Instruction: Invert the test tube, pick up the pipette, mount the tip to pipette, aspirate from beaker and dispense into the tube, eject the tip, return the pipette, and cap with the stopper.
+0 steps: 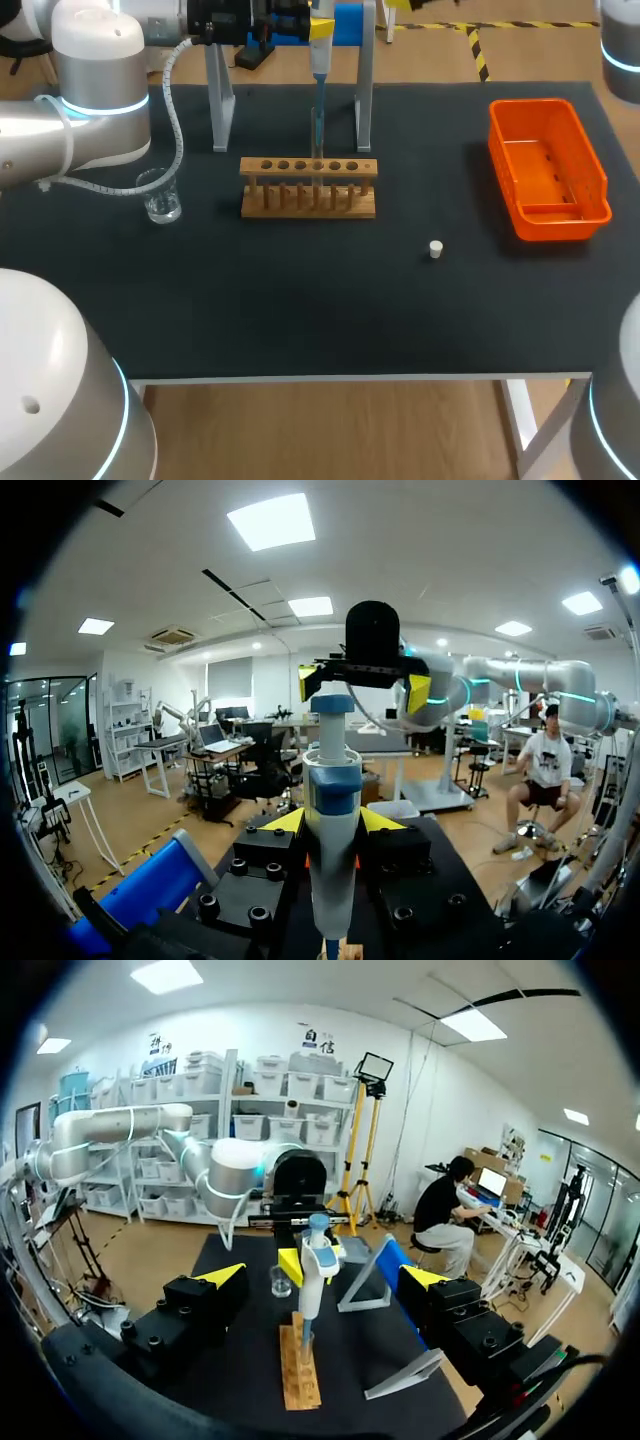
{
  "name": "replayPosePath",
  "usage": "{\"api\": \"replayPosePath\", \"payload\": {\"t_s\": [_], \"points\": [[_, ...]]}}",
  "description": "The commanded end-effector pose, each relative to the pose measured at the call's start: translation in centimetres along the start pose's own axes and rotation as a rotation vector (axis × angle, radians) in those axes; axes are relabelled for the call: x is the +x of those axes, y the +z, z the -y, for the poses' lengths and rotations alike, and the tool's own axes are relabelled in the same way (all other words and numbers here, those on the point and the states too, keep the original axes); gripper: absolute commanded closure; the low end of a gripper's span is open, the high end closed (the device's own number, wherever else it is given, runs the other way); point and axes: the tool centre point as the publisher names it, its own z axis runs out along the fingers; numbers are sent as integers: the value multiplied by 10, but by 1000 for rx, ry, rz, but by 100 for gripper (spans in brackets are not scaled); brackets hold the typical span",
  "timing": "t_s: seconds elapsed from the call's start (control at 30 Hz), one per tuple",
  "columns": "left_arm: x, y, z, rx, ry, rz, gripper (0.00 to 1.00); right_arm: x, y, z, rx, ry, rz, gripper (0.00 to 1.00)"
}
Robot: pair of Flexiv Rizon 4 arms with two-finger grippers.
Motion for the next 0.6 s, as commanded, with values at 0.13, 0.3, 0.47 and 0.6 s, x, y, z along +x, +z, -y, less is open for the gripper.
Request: {"api": "replayPosePath", "payload": {"t_s": [0.13,0.3,0.47,0.6], "points": [[0,0,0,3,1,1,100,-6,1,-1,19,1,-18,100],[0,0,0,3,1,1,100,-6,1,-1,19,1,-18,100],[0,0,0,3,1,1,100,-6,1,-1,19,1,-18,100],[0,0,0,3,1,1,100,-8,14,-16,24,16,-34,100]]}}
